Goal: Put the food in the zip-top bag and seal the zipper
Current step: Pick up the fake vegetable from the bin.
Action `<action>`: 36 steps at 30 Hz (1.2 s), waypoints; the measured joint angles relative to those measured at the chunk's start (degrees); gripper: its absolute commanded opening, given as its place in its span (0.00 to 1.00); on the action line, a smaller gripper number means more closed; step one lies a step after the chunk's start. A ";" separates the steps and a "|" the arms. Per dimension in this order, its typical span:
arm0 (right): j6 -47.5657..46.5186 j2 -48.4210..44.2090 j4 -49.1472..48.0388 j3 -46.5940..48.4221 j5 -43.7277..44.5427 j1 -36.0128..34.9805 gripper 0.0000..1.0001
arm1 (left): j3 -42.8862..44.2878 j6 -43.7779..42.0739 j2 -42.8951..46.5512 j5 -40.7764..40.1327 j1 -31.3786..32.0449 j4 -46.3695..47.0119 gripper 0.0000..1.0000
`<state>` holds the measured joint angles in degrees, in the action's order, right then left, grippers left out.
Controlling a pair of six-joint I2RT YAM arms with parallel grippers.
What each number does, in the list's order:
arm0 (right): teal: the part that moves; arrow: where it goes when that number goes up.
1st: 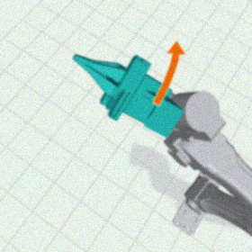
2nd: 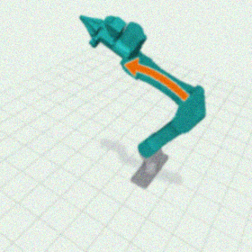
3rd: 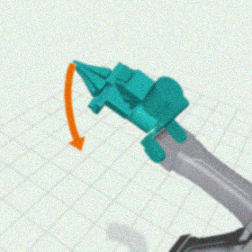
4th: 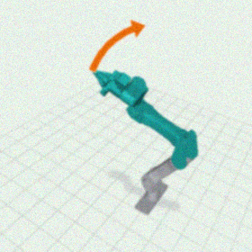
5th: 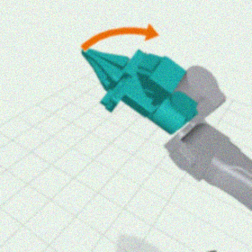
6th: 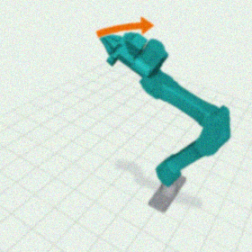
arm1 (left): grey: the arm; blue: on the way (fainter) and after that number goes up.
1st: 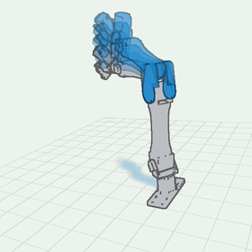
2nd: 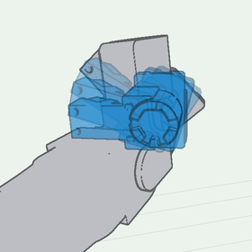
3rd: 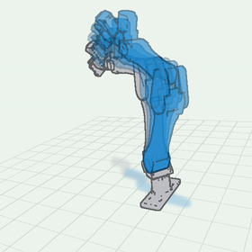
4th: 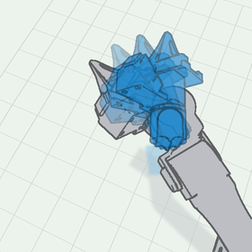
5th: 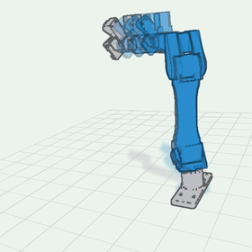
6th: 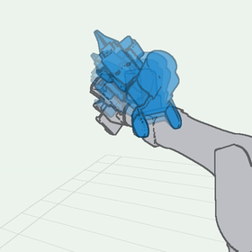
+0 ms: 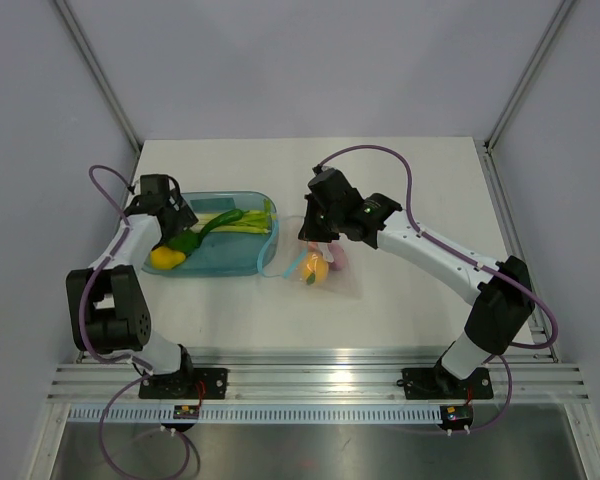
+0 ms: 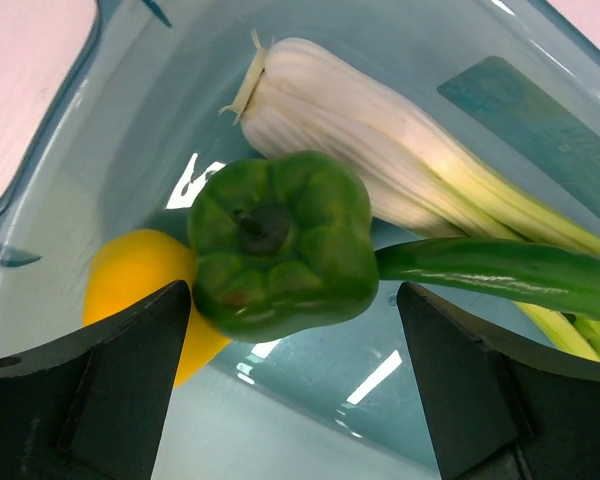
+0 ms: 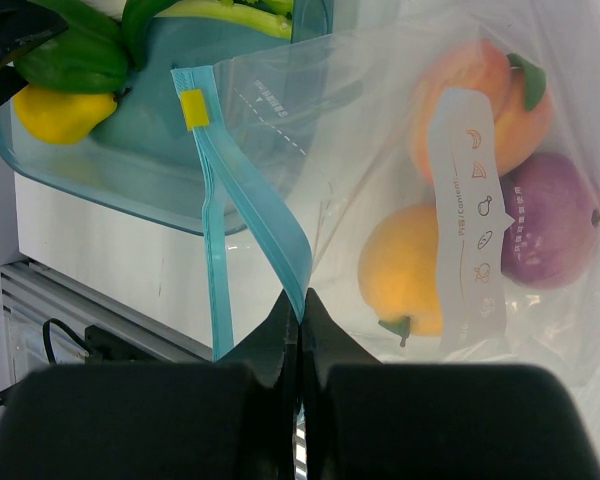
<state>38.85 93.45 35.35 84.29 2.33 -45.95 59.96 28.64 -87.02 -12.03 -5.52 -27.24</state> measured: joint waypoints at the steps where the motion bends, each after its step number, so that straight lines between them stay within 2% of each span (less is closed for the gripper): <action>1: 0.00 0.00 0.02 0.00 0.00 0.00 0.00 | 0.26 0.26 -0.59 0.26 0.00 0.15 0.88; 6: 0.00 0.00 0.02 0.00 0.00 0.00 0.00 | 1.11 0.68 -2.93 1.62 0.00 0.76 0.84; 11: 0.00 0.00 0.07 0.00 -0.02 0.00 0.00 | 2.05 0.79 -5.01 2.82 0.00 0.81 0.94; 13: 0.00 0.00 0.09 0.00 -0.02 0.00 0.00 | 2.67 0.87 -5.81 3.10 0.00 0.83 0.93; 21: 0.00 0.00 0.22 0.00 -0.02 0.00 0.00 | 2.82 1.49 -6.47 3.26 0.00 0.70 0.69; 27: 0.00 0.00 0.44 0.00 -0.02 0.00 0.00 | 2.78 1.40 -1.40 2.84 0.11 -1.14 0.53; 36: 0.02 0.07 0.39 0.00 -0.04 0.00 0.00 | 4.94 -1.07 11.65 5.11 1.66 -7.72 0.48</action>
<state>38.87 93.51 35.75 84.29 2.28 -45.95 64.90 27.57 -75.37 -6.92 -3.86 -34.96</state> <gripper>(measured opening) 0.011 0.790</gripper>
